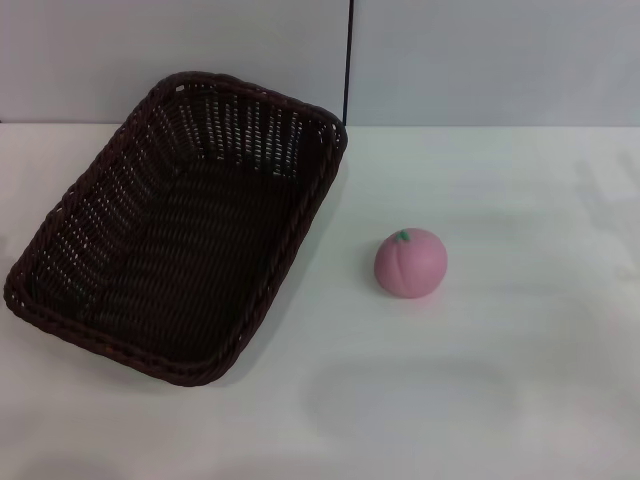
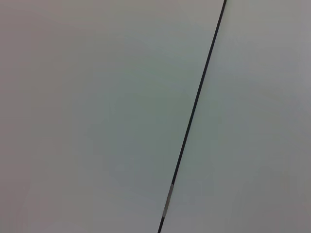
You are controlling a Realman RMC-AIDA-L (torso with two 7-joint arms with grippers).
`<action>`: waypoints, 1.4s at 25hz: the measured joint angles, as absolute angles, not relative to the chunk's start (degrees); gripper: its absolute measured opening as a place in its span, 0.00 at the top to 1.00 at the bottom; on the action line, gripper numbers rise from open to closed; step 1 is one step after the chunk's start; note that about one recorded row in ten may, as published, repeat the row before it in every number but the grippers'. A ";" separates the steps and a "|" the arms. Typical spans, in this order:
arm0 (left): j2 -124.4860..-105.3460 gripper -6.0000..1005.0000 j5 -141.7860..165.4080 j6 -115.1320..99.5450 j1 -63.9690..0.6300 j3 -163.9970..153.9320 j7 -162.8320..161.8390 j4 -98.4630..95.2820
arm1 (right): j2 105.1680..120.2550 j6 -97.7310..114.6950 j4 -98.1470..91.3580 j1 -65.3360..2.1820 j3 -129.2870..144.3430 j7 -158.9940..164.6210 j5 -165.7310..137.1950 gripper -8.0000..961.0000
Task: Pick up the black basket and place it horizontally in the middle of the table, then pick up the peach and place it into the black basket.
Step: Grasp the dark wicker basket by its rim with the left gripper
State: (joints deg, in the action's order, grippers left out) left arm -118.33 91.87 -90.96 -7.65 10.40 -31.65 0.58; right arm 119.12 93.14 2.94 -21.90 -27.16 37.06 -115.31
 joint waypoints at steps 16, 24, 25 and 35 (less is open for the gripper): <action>-117.96 0.19 92.38 -90.86 -9.44 -2.74 -49.29 -16.10 | 118.78 94.25 2.46 -21.28 -28.00 37.38 -115.31 0.27; -117.98 0.19 92.38 -90.16 -10.22 -24.22 -84.15 -45.44 | 118.79 94.45 2.06 -21.05 -28.04 37.41 -115.31 0.27; -118.00 0.19 92.36 -89.11 -10.55 -28.43 -89.92 -50.75 | 118.80 94.22 1.82 -21.06 -28.05 37.42 -115.31 0.27; -117.88 0.19 120.73 -87.76 -20.45 -39.23 -117.47 -75.78 | 118.83 94.39 1.48 -20.83 -30.30 37.44 -115.31 0.27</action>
